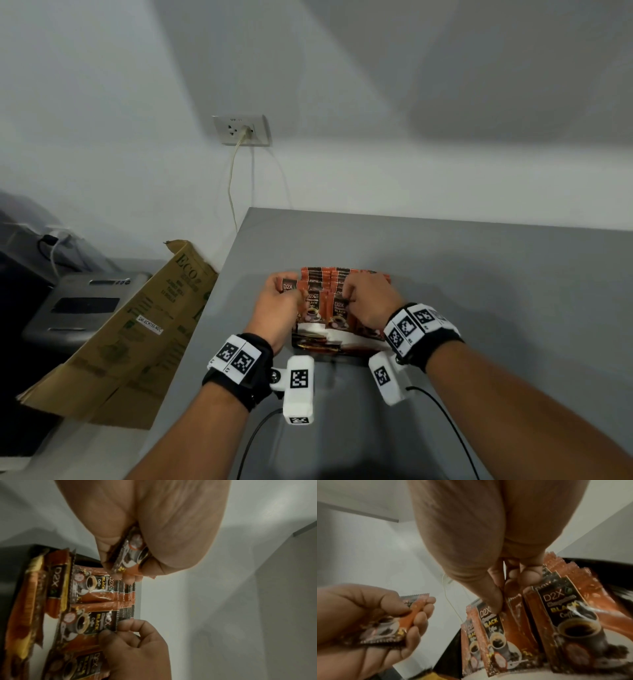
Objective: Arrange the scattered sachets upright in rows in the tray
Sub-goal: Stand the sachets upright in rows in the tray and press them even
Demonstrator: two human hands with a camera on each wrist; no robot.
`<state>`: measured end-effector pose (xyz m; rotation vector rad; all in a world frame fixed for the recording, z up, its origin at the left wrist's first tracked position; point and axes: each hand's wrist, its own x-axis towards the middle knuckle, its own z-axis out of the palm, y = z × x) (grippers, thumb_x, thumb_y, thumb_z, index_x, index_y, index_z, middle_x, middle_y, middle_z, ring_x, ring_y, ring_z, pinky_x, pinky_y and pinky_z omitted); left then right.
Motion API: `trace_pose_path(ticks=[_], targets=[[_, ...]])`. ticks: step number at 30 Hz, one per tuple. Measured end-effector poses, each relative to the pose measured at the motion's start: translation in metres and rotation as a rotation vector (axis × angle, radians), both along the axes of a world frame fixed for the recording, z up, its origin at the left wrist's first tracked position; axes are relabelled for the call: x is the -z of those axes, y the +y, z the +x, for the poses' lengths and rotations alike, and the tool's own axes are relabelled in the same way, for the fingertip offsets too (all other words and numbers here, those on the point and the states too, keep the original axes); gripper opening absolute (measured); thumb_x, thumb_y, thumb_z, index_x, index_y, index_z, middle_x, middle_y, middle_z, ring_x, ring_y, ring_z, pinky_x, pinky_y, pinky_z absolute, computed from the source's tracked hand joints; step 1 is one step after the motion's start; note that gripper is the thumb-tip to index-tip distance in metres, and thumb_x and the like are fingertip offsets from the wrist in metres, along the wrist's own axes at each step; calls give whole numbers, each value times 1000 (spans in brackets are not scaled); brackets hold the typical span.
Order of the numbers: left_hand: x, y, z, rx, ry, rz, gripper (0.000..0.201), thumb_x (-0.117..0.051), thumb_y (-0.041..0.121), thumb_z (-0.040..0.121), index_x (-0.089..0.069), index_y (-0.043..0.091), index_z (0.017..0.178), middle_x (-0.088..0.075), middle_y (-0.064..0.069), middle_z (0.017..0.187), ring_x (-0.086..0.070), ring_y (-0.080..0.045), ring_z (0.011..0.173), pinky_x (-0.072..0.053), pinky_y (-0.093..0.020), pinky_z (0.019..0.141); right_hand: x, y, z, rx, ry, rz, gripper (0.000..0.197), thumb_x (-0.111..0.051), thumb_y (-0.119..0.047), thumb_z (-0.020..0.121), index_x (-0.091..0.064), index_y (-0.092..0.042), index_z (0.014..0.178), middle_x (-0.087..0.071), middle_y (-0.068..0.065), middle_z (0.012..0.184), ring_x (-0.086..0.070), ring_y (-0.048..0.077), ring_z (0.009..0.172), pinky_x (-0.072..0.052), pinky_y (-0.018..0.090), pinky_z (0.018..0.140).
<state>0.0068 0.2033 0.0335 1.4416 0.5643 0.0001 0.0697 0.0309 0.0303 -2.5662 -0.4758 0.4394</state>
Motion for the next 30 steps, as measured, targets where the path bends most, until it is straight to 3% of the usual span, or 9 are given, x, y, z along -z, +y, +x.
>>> trace_pose_path(ticks=[3,8,12,15,20,23,25,27,30], targets=[[3,6,-3,19,9,17,42,-49,-18,78,-53,9,109,-64,-10,73,-60,-20,59,-49,-33,59,9,4,1,-22,24,-59,17,-66,-4,86,-65,-20,91,-65,-2,103,-62,18,95,-53,31,84],[10,10,-5,37,18,60,47,-57,-19,68,-53,9,106,-68,-13,87,-69,-26,77,-58,-45,77,17,7,3,-22,-60,-97,20,-58,2,86,-62,-18,87,-61,0,96,-58,19,86,-47,28,74],[12,7,-5,71,13,139,43,-67,-8,71,-56,13,108,-71,-12,89,-71,-30,82,-59,-51,83,21,5,3,-21,-91,-100,15,-59,0,87,-64,-15,90,-61,1,97,-61,21,90,-51,30,78],[13,6,-6,128,13,164,49,-75,-7,68,-57,16,108,-73,-11,93,-73,-28,85,-60,-46,82,12,0,5,48,-83,56,13,-64,-11,87,-68,-17,97,-63,-3,99,-60,15,91,-48,24,79],[16,1,-3,252,-11,162,59,-80,-7,62,-58,13,113,-72,-11,94,-71,-24,82,-59,-43,79,-16,7,-1,-48,180,395,15,-72,-21,85,-73,-24,100,-74,-6,89,-69,6,82,-55,19,76],[13,1,-2,163,9,148,47,-79,-1,70,-58,17,108,-70,-14,96,-71,-26,77,-60,-42,70,-16,14,6,-22,80,360,9,-72,-14,85,-74,-23,87,-74,-6,80,-67,2,72,-49,15,65],[9,6,-3,21,26,129,28,-66,-2,84,-56,16,103,-66,-14,97,-68,-24,76,-58,-36,65,-12,17,12,41,48,311,11,-69,-12,88,-73,-22,87,-74,-7,81,-68,3,75,-46,13,65],[8,15,-4,-77,44,105,17,-52,-3,91,-55,12,99,-59,-10,95,-62,-21,78,-56,-34,64,-6,23,13,38,41,223,12,-66,-11,92,-73,-20,91,-74,-5,86,-68,5,78,-48,13,66],[8,23,-8,-104,68,64,22,-46,-9,86,-54,8,98,-56,-11,94,-59,-22,81,-56,-34,63,1,35,11,-15,18,112,19,-61,-5,92,-73,-20,88,-73,-4,93,-68,10,84,-56,23,79]])
